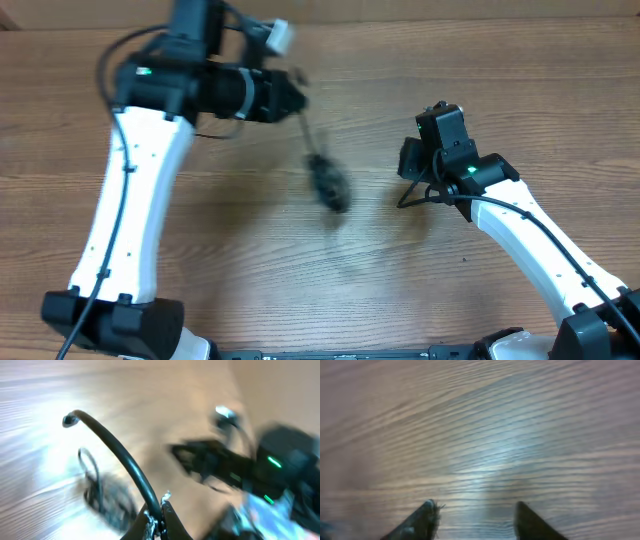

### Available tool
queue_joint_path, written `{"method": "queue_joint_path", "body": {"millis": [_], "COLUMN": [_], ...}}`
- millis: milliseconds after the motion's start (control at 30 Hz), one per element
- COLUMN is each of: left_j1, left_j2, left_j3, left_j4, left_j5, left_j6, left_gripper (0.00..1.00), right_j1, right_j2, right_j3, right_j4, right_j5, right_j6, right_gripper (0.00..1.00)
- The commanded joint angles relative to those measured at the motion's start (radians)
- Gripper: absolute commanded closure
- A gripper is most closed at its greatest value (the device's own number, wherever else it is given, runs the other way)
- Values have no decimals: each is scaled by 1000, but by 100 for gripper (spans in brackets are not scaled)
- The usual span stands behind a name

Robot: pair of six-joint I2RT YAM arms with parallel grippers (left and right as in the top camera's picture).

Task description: Untangle cables

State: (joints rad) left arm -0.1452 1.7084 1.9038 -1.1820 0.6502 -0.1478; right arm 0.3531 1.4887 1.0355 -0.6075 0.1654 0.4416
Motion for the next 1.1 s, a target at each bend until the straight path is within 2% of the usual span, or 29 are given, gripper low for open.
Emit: {"method": "queue_joint_path", "body": {"millis": [0,133,267,367,467,533,567,667,733,833,1067], "left_j1": [77,86,29,-29,-79,-103,-122,-138,-138,-136,-167], "left_j2": [-31,-28,-28,-28,-28,-27,-27,-27,-27,-27,-27], "left_j3": [28,27,27,27,27,24,16,-7,-28,-63,-222], "left_j4": [5,-17,-10,10,4,-21,-45,-73,-82,-79,24], "left_j5": [-95,-74,-72,-78,-183,-310,-400,-472,-474,-474,-394], "left_j6": [-103,-99,-84,-57,-43,-44,-46,-48,-60,-93,-137], "left_gripper": [96,96,96,96,96,88,59,44,42,41,40], "right_j1": [-2,-2,-2,-2,-2,-2,-2,-2,-2,-2,-9], "right_j2": [-1,-1,-1,-1,-1,-1,-2,-2,-2,-2,-20], "right_j3": [24,24,24,24,24,24,25,26,26,26,46], "right_j4": [3,11,3,-14,-35,-47,-61,-100,-127,-151,-201], "right_j5": [20,-92,-138,-129,-117,-116,-116,-117,-116,-119,-115], "right_j6": [27,26,22,22,22,22,22,22,11,-9,-8], "right_gripper": [70,70,57,55,52,45,37,29,23,20,19]}}
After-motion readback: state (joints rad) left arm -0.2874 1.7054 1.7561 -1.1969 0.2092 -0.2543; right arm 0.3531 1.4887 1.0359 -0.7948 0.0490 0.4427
